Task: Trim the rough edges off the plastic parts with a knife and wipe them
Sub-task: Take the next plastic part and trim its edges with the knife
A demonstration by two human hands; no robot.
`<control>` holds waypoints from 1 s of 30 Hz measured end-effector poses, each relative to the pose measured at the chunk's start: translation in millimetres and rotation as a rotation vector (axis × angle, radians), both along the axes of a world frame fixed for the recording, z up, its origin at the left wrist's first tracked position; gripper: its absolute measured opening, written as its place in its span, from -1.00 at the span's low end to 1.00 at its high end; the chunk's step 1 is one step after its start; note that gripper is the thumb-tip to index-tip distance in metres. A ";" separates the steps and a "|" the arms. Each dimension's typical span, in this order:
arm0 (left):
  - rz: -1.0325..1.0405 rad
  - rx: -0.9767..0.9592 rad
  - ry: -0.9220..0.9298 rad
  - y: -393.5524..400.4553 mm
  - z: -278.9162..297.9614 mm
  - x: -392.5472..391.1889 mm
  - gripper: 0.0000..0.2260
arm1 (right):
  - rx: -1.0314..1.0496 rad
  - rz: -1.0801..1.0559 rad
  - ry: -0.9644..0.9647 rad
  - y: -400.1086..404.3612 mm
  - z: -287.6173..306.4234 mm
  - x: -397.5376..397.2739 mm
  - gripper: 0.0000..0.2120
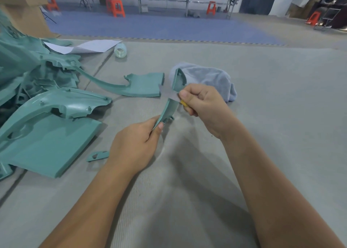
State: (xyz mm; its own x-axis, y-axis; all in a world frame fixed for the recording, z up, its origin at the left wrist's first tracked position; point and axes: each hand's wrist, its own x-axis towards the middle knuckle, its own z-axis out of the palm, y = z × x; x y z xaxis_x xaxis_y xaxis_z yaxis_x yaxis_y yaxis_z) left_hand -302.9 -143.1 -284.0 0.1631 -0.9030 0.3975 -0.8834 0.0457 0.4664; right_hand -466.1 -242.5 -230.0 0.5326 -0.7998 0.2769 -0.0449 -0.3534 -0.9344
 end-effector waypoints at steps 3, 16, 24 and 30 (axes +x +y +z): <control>-0.004 -0.014 -0.019 -0.2 -0.5 -0.5 -0.69 | -0.002 -0.030 0.064 -1.3 0.3 2.7 -0.73; 0.020 -0.015 -0.047 0.4 0.0 -1.9 -0.68 | 0.030 -0.138 0.052 2.0 6.9 9.3 -0.73; 0.033 -0.023 -0.031 0.5 -1.1 -1.7 -0.69 | -0.065 -0.240 0.098 6.1 8.1 15.2 -0.74; 0.015 0.007 -0.072 2.8 -0.9 -4.0 -0.63 | -0.108 -0.334 -0.016 -8.6 22.3 3.9 -0.74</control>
